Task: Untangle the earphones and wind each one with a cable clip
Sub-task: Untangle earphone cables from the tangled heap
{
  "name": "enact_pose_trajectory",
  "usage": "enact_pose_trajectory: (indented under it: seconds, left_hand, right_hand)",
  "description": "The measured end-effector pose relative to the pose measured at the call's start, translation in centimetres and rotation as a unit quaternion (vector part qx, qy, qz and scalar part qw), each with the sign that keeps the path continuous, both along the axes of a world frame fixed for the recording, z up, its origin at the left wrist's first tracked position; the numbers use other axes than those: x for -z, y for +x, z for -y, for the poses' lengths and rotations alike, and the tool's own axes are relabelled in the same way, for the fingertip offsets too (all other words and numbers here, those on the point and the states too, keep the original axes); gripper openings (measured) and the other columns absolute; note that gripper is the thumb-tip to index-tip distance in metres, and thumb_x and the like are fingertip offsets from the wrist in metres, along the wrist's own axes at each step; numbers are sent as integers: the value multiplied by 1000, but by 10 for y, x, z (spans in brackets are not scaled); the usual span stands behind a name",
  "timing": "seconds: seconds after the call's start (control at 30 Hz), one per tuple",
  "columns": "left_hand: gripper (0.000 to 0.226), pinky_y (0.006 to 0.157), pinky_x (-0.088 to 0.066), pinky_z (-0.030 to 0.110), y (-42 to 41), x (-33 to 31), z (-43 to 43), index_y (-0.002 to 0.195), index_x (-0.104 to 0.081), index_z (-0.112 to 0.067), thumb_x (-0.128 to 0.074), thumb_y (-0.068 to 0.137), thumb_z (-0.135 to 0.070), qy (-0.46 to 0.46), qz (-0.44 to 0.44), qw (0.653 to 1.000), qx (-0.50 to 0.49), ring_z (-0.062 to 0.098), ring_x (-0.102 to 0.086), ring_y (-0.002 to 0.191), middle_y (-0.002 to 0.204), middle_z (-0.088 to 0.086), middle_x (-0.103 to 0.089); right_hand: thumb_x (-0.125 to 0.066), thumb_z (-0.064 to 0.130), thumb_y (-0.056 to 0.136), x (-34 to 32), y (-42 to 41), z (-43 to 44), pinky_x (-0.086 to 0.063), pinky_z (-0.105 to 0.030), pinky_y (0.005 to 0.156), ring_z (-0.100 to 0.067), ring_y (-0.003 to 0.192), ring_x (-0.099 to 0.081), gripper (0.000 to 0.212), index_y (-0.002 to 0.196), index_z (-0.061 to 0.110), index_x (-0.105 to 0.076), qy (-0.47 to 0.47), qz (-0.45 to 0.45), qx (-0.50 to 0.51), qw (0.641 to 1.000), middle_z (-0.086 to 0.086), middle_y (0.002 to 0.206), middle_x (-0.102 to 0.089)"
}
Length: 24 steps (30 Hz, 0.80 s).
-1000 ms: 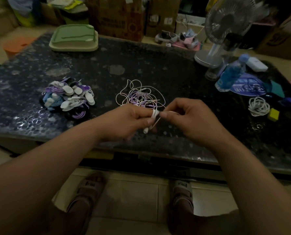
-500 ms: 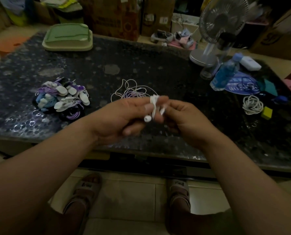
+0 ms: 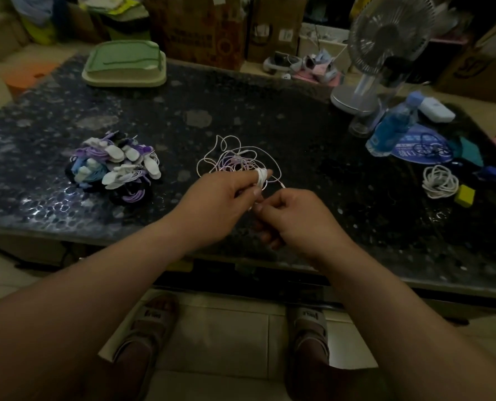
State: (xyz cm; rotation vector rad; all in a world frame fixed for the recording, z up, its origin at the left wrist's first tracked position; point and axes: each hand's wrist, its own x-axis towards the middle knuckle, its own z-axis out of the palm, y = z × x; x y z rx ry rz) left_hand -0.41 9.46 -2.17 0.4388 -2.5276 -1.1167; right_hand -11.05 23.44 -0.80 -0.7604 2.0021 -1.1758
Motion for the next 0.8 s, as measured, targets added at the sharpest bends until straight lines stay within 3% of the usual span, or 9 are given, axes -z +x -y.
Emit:
enact_pose_trajectory:
  seconds: [0.1,0.17,0.27,0.37,0.5,0.63,0.73,0.8]
  left_hand:
    - [14,60,-41,21,1,1,-1,104,-71,-24,-58,105,-20,-23,5,999,23,1,-57,63,70,-17,-64]
    - [20,61,-44,34,0,3,1,88,-64,-18,-56,106,-21,-38,28,998,32,11,-56,64,69,-5,-61]
    - [22,71,-50,49,-1,5,4,89,-63,-15,-53,106,-24,-17,53,997,53,23,-60,73,75,1,-63]
    - [19,78,-51,53,-2,1,4,94,-65,-14,-52,106,-20,28,73,993,85,26,-61,81,84,5,-66]
    - [19,79,-49,55,-2,-7,-2,101,-60,-12,-51,100,-28,101,99,982,126,25,-54,79,94,21,-61]
    - [13,78,-53,53,-3,-7,-6,103,-59,-19,-54,103,-31,70,115,985,109,28,-59,81,93,11,-64]
    - [22,64,-49,32,-4,-12,-5,108,-61,-4,-47,110,-21,223,77,970,66,15,-55,73,84,6,-62]
    - [23,58,-41,25,-6,-19,-5,107,-59,3,-44,109,-15,341,41,938,42,13,-53,68,73,-1,-56]
  right_hand:
    - [-68,19,100,-1,1,-1,-61,-35,58,-29,66,-75,18,85,9,-68,-8,-10,16,1000,-16,73,-75]
    - [-69,15,99,-2,2,-1,-62,-32,56,-23,62,-75,13,91,6,-65,-26,-21,36,999,-12,70,-75]
    - [-70,12,98,-1,-4,-2,-62,-31,60,-18,65,-76,6,93,9,-67,-45,-50,24,997,-8,74,-76]
    - [-73,14,96,0,-12,-6,-63,-34,68,-15,71,-76,5,92,14,-70,-44,-102,6,994,-5,79,-77]
    - [-77,19,94,1,-20,-7,-57,-29,60,-12,67,-73,11,86,19,-69,-45,-139,5,989,-2,75,-75]
    - [-77,26,94,-1,-22,-6,-50,-23,54,-11,59,-67,18,84,15,-68,-57,-107,0,993,-5,72,-73]
    - [-65,34,102,-14,-32,-10,-50,-24,56,-11,61,-63,27,93,9,-68,-80,-35,76,993,-6,78,-73]
    - [-57,35,106,-19,-41,-13,-52,-24,60,-13,68,-63,32,103,5,-70,-88,37,120,988,-5,83,-72]
